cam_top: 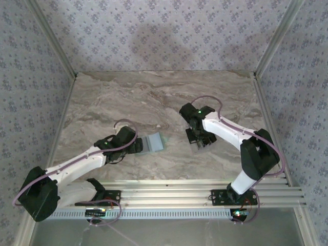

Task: Put the credit cards into the card holder
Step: Pick up the credit card from the storage box.

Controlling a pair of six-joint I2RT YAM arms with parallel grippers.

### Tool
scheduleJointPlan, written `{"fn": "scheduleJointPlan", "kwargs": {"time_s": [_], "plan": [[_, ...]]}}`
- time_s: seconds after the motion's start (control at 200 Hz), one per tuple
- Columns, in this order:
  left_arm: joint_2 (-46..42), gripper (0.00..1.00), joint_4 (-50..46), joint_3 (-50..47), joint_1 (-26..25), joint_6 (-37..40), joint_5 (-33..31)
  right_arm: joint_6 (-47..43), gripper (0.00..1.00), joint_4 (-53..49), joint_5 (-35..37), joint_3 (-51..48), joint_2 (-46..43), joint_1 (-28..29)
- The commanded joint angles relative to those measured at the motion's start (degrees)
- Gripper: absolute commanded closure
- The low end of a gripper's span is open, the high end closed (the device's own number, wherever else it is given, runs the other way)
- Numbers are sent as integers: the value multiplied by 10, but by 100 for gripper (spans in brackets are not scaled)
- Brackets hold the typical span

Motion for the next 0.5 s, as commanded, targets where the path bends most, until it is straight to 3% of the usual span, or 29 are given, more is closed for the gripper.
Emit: {"fn": "scheduleJointPlan", "kwargs": {"time_s": [0.0, 0.235, 0.495], "plan": [[1, 0, 0, -4, 4, 14, 4, -2, 100, -16, -21, 30, -27, -2], [13, 0, -3, -9, 5, 14, 9, 3, 100, -21, -31, 66, -76, 1], [43, 0, 14, -19, 5, 9, 9, 25, 100, 101, -166, 45, -104, 15]]}}
